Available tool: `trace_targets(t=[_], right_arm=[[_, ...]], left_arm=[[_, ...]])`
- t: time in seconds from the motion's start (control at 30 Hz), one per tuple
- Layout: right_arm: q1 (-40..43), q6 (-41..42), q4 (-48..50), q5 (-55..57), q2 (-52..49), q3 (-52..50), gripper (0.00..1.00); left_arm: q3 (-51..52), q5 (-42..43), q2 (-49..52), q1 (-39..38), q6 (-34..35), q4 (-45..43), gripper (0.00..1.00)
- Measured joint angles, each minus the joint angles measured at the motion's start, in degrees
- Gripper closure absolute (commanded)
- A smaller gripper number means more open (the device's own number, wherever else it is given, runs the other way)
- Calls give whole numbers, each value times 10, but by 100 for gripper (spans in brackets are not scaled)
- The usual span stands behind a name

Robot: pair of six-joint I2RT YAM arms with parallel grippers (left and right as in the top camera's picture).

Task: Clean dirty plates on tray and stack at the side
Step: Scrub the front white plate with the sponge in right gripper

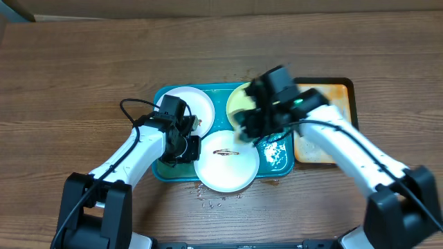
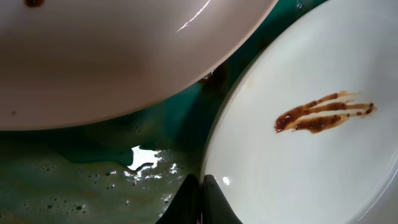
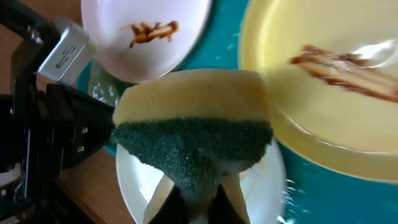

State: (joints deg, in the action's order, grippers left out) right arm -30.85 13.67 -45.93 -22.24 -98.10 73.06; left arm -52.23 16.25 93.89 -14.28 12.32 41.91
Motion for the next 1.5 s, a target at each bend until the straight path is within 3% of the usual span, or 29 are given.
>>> trace_targets(t=[0.4,0.83,1.23,1.5], right_arm=[[-115,87,94,11,-96,-3,96],[-124,139,133,30,-150,-3,96],[-102,262,-18,149,-146,19,96],[-95,236,-74,196,-140,22,96]], left_arm=[[0,0,0,0,0,0,96],[0,-2,1,0,0,0,96],[0,1,3,-6,0,1,96],[0,12,3,-7,0,1,96]])
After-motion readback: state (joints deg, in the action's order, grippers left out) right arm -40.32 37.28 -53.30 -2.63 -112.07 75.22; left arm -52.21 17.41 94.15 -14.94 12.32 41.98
